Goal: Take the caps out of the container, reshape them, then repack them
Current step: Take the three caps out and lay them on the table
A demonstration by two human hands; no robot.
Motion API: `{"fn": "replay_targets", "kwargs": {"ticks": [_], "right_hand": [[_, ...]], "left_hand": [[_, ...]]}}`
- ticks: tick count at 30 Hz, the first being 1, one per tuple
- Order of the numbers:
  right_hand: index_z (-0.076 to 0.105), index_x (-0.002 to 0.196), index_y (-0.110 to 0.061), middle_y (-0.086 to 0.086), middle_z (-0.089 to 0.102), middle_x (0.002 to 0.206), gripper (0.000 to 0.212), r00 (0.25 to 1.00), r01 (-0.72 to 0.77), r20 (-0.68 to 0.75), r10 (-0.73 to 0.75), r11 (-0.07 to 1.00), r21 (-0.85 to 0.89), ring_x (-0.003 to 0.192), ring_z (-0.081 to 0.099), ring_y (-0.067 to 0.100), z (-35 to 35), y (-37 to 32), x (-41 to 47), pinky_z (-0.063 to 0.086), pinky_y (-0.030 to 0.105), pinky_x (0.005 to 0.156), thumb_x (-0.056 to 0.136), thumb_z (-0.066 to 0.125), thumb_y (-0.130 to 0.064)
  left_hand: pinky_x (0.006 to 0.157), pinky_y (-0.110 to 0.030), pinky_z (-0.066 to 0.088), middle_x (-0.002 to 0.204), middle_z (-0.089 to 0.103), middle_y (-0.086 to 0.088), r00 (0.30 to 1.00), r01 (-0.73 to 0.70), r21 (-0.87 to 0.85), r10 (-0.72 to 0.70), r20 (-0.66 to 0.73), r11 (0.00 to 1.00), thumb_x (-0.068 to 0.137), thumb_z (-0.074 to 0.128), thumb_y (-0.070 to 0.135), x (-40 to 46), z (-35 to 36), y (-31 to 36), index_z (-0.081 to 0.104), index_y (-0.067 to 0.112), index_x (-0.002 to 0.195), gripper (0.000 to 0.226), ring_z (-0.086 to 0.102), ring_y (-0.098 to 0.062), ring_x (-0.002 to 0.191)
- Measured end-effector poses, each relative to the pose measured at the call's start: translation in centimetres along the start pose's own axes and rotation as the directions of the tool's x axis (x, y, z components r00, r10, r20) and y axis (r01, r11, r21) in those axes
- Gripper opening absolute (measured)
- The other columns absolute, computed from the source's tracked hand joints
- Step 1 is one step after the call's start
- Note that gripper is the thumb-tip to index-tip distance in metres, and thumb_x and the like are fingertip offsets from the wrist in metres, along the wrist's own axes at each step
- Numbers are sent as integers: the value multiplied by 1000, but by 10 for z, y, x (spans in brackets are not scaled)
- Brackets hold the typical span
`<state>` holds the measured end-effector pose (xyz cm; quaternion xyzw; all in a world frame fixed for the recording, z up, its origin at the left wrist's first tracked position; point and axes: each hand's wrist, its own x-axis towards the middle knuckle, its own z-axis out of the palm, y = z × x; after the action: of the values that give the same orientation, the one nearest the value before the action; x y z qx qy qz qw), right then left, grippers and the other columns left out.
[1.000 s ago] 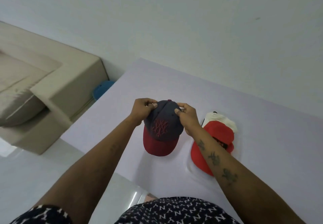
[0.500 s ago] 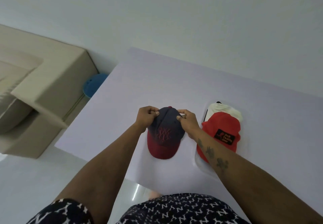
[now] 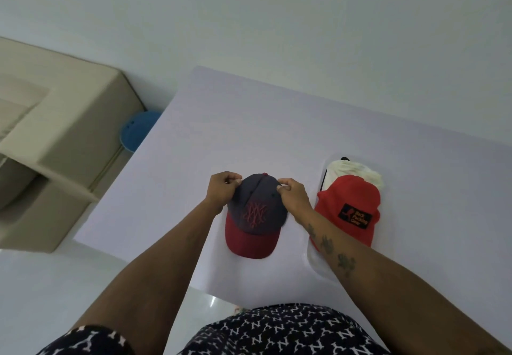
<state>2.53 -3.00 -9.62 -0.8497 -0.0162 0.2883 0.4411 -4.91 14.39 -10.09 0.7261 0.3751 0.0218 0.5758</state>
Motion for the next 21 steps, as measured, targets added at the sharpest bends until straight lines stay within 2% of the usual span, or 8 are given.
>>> {"fn": "replay_targets", "kwargs": {"ticks": [5,9,13,16,18,20,21], "right_hand": [[61,124,-10,6,61,129,33,997,61,-43,-62,998,-28,120,54,21,-6,0,-2,41,31,105,94,47,-11],[66,115,-12,3,62,122,30,979,163,-128,-157,986,37,113,57,16,-19,-3,-9,44,27,100,94,46,-7],[69,101,-16,1,63,113,28,917,271,-330,-224,957,104,98,59,9,-56,1,-13,45,15,81,90,46,-4],[70,94,-11,1,64,103,27,848,320,-484,-216,937,143,86,60,9,-89,6,-17,45,7,66,88,46,1],[69,92,-11,1,64,102,27,776,311,-604,-179,943,121,91,59,12,-116,18,-24,41,6,72,87,45,2],[67,93,-12,4,63,104,26,718,265,-685,-122,958,107,97,58,15,-143,35,-30,42,16,83,87,45,1],[66,96,-11,5,63,106,26,717,234,-692,-90,965,117,98,58,15,-153,47,-31,44,21,85,88,45,0]], "left_hand": [[79,-27,47,95,67,-4,1000,-28,68,29,-9,997,89,58,4,4,-3,4,69,4,89,11,60,-17,90],[82,-28,50,93,69,-4,994,-105,91,108,-26,990,86,60,5,2,8,23,69,6,88,9,63,-17,88],[79,-27,52,92,69,-2,976,-204,67,199,84,977,84,66,14,-6,40,56,69,7,90,9,64,-15,83],[75,-24,49,92,68,-2,954,-269,51,259,149,962,85,67,16,-14,70,77,69,5,93,14,62,-13,80],[72,-19,47,91,68,-2,928,-320,35,306,214,947,85,67,15,-24,97,92,69,4,94,14,60,-11,78],[70,-14,46,91,68,-3,893,-377,45,351,280,925,86,66,14,-35,125,106,69,5,96,15,60,-10,77],[70,-14,46,91,68,-4,882,-396,48,366,298,917,86,65,14,-39,138,110,68,5,97,15,60,-11,78]]}}
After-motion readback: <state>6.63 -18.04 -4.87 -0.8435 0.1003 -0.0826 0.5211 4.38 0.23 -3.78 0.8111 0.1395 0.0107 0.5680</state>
